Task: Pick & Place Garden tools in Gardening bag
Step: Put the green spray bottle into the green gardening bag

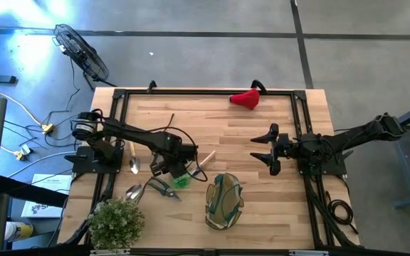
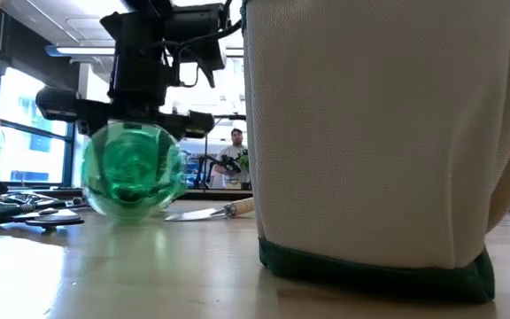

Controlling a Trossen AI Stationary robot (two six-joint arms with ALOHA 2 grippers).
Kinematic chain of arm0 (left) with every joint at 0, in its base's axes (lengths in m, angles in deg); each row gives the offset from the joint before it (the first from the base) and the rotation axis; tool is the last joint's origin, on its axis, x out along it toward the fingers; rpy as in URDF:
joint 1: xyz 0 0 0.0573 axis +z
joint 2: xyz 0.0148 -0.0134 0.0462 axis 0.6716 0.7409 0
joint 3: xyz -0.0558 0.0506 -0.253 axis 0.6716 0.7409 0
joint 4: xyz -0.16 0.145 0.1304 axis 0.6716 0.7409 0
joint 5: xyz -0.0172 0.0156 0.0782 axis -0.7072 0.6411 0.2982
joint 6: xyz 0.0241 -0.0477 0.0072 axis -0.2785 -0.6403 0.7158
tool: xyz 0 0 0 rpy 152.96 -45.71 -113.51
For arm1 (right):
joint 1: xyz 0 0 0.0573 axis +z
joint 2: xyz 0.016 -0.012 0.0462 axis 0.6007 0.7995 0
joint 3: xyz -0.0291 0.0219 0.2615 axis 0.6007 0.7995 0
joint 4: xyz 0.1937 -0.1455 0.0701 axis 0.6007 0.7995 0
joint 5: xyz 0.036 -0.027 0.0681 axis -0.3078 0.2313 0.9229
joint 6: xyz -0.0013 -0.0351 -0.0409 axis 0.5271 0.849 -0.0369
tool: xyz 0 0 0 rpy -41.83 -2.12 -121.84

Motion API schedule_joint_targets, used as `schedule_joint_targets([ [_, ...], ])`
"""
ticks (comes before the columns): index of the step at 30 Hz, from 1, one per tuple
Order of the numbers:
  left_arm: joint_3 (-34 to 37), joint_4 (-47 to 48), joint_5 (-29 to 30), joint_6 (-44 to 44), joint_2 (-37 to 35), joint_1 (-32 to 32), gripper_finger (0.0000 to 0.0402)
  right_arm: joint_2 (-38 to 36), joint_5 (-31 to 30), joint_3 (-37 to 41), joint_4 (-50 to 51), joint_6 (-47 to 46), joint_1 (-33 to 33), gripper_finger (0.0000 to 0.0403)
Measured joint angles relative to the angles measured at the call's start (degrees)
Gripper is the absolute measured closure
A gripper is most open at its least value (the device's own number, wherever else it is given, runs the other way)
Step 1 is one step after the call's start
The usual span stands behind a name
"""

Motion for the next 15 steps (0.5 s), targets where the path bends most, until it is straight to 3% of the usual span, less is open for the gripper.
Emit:
schedule_joint_targets([
  [15,-0.1,-2.3,0.1,-3.2,5.9,0.0,0.0201,0.4,-0.7,0.0,0.5,0.0,0.0,0.0147],
])
